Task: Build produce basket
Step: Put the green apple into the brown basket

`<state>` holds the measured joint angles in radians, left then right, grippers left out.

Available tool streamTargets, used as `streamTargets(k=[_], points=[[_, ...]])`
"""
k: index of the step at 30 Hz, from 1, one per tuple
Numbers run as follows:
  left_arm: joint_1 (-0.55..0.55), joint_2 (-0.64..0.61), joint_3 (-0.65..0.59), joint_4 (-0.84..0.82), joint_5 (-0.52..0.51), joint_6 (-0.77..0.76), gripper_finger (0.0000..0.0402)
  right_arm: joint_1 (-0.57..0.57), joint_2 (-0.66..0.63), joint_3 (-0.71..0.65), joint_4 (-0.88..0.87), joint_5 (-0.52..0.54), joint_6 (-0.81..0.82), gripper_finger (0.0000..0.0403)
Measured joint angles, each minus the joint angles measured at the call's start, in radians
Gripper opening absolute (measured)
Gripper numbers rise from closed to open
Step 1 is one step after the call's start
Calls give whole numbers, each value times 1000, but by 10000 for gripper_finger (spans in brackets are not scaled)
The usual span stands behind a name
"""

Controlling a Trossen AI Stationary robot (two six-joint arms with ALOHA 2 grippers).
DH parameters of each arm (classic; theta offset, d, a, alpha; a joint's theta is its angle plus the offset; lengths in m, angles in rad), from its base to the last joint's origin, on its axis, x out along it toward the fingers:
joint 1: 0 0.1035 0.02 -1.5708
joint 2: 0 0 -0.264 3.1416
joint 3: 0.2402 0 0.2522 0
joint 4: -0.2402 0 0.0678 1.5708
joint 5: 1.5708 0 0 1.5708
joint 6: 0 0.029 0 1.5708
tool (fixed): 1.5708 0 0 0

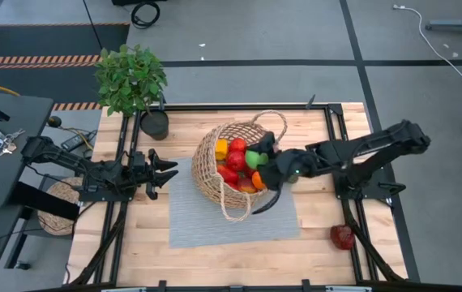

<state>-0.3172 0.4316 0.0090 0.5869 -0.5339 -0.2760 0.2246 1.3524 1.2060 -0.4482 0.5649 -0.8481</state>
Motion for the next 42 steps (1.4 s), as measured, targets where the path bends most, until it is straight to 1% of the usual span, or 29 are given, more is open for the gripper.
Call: streamTargets(k=[2,8,13,17,23,24,26,28,30,32,37,39,42], points=[[0,0,0,1,0,0,160,-16,8,-2,-36,-2,-80,358],[0,0,0,0,0,0,160,-37,50,-2,-42,15,-375,359],[0,0,0,1,0,0,160,-47,71,-1,-26,24,-525,359],[0,0,0,0,0,1,160,-50,80,-2,-15,67,-567,359],[0,0,0,1,0,0,160,-59,82,-2,5,72,-553,359],[0,0,0,0,0,1,160,-63,82,-2,18,71,-518,359],[0,0,0,1,0,0,160,-72,82,-2,42,54,-383,359],[0,0,0,0,0,1,160,-88,84,-2,72,12,-206,359],[0,0,0,0,0,0,160,-104,86,-2,100,-6,-29,359],[0,0,0,0,0,1,160,-121,86,-2,131,-8,149,359],[0,0,0,0,0,0,160,-158,87,-2,140,-8,570,359],[0,0,0,0,0,1,160,-168,87,-2,141,-9,693,359],[0,0,0,0,0,0,160,-174,87,-2,141,-9,832,359]])
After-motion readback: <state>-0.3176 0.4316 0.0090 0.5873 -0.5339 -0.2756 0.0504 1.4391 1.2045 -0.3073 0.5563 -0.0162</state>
